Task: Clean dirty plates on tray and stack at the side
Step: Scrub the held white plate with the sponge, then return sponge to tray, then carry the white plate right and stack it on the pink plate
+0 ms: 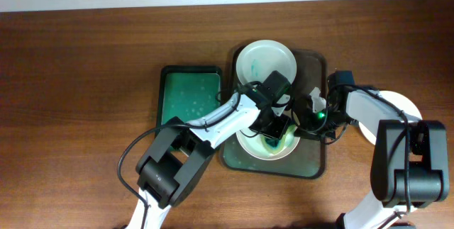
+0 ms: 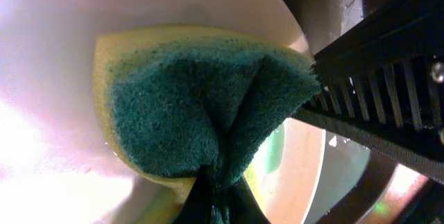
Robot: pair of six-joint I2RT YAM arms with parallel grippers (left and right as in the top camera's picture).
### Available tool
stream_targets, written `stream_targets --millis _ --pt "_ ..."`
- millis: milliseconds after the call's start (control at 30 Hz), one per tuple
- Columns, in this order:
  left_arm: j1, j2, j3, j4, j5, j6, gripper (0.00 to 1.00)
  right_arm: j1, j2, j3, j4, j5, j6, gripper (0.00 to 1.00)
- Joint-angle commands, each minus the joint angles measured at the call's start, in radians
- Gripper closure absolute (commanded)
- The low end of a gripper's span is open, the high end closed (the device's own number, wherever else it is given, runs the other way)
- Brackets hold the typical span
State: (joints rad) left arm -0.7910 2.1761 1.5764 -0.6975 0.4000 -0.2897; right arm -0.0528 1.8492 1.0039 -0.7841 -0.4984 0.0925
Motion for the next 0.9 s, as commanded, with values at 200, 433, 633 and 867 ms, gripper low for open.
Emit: stream_targets --millis 200,433,633,867 --pt "0.147 -0.024 0.03 -0.273 -0.432 -0.092 1.0 0.006 0.033 -0.026 0.007 0.092 -0.006 0.96" --pt "0.194 -0.228 0.031 -0.273 -0.253 -0.085 1.0 0.006 0.033 -0.026 0.004 0.129 -0.007 0.96" --pt "0.367 -0.306 0.024 -0.347 -0.352 -0.05 1.0 0.008 0.033 -0.032 0.057 0.128 -0.01 0.85" --pt "0.408 -0.193 -0.121 -0.28 -0.475 -0.054 1.0 0.013 -0.067 -0.04 0.004 0.158 0.002 0.96"
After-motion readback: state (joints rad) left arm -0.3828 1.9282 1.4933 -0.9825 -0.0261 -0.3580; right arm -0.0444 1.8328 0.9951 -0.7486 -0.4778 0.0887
